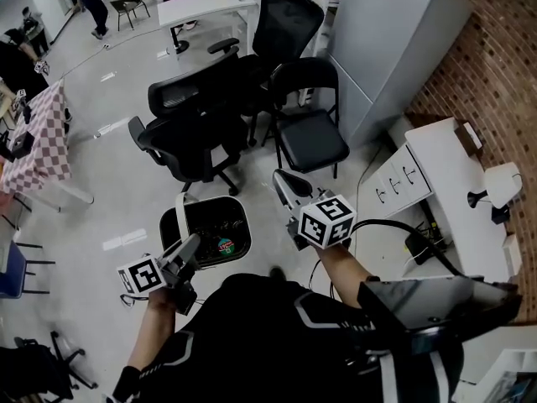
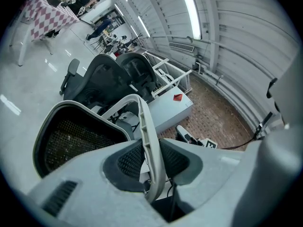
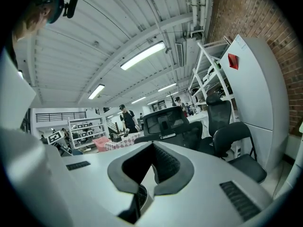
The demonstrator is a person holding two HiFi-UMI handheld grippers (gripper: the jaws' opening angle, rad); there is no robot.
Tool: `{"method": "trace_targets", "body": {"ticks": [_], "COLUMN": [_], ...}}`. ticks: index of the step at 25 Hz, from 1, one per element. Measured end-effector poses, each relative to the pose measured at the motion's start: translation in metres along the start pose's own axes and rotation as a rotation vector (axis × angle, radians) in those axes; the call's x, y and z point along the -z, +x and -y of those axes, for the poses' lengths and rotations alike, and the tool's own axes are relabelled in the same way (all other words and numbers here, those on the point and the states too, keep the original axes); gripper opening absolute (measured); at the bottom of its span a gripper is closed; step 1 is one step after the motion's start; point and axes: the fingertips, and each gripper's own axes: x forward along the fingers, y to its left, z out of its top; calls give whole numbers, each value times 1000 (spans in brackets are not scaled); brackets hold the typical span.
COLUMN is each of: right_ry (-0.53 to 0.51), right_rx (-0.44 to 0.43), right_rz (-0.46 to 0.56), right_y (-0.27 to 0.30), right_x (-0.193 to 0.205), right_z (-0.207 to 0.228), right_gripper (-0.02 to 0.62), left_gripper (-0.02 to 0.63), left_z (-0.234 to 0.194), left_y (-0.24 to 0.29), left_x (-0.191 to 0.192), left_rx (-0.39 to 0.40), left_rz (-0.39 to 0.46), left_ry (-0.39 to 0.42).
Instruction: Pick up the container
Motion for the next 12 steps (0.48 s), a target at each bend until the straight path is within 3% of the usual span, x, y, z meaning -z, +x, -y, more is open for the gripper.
{"method": "trace_targets", "body": {"ticks": [5,12], "right_ry": [-25,-29], "right_rx": [8,11], "right_rz": [5,10], "right_y": [0,-1], "right_x": [-3,-6], "right_z": [2,1], "right_gripper": [8,8], "left_gripper": [104,104], "left_z": [-8,-4], "left_y": [-2,2], "left_x": [1,9], "left_rx": [-46,-21], "left_rz": [-10,-14], "left_ry": [11,-12]}}
